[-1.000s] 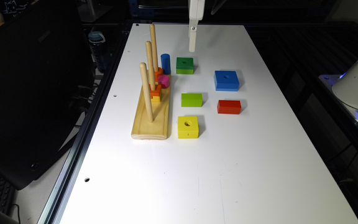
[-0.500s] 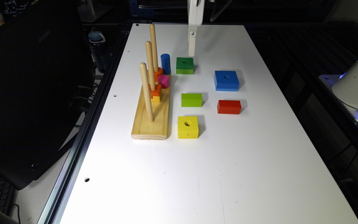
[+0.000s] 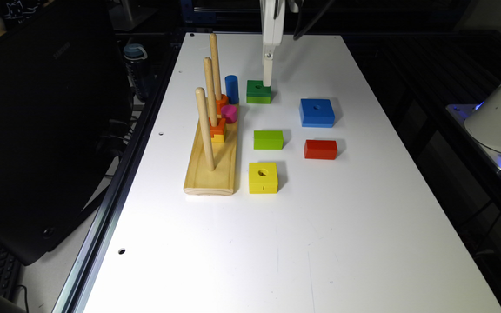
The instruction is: Pick up green block.
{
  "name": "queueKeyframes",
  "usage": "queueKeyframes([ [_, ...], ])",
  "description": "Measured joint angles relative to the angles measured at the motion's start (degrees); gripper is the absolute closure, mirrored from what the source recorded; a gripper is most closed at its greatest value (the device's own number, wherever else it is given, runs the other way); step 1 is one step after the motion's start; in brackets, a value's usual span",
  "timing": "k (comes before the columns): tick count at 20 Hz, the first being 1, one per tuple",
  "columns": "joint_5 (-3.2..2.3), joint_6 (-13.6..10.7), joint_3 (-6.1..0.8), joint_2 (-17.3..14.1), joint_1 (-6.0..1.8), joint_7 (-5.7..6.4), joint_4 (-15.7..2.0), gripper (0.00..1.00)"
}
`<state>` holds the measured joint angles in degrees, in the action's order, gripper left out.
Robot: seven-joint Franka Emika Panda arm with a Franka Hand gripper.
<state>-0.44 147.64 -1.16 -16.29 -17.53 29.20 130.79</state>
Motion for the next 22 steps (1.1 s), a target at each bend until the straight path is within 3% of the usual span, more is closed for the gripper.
queueKeyframes([
  [13, 0.00, 0.12, -0.02, -0.22, 0.00, 0.00, -0.48, 0.00],
  [18, 0.00, 2.50, -0.05, -2.82, 0.00, 0.00, -0.76, 0.00],
  [22, 0.00, 2.69, -0.06, -3.34, 0.00, 0.00, -1.24, 0.00],
])
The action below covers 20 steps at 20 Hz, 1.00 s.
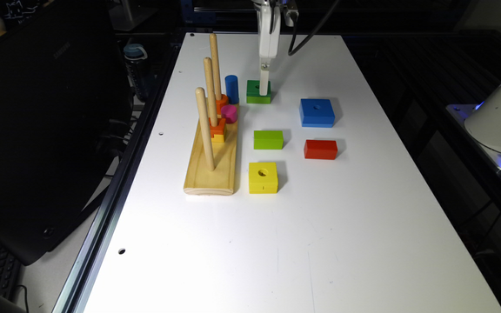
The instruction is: Pick up green block.
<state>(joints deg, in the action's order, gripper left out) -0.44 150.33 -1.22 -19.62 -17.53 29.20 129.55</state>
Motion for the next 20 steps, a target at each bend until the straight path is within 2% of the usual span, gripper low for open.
queueKeyframes([
  [4, 0.00, 0.00, 0.00, -0.01, 0.00, 0.00, -0.17, 0.00],
  [10, 0.00, -0.12, -0.10, -1.05, 0.00, 0.00, -1.80, 0.00],
  [20, 0.00, 0.09, -0.15, -2.58, 0.00, 0.00, -2.62, 0.00],
])
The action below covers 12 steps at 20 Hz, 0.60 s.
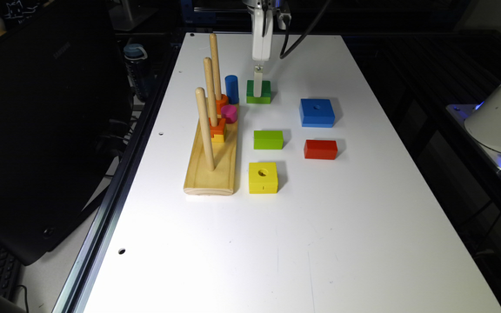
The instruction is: Pick up green block.
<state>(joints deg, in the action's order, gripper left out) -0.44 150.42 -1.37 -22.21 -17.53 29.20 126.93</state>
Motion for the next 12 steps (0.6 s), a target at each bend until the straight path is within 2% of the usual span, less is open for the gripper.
queueKeyframes([
  [8, 0.00, 0.02, -0.03, -0.26, 0.00, 0.00, 0.01, 0.00],
  [12, 0.00, 1.81, -0.04, -2.28, 0.00, 0.00, -0.11, 0.00],
])
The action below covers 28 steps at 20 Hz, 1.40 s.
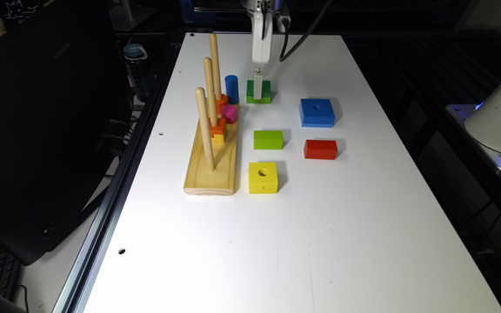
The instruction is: Pick up green block.
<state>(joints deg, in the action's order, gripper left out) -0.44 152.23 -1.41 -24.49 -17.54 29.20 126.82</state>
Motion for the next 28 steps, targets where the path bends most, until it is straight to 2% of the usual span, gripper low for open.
queueKeyframes([
  [14, 0.00, 0.39, -0.33, -0.63, 0.01, 0.13, -0.36, 0.00],
  [28, -0.04, 1.33, -0.31, -1.86, -0.01, 0.19, -0.50, 0.00],
])
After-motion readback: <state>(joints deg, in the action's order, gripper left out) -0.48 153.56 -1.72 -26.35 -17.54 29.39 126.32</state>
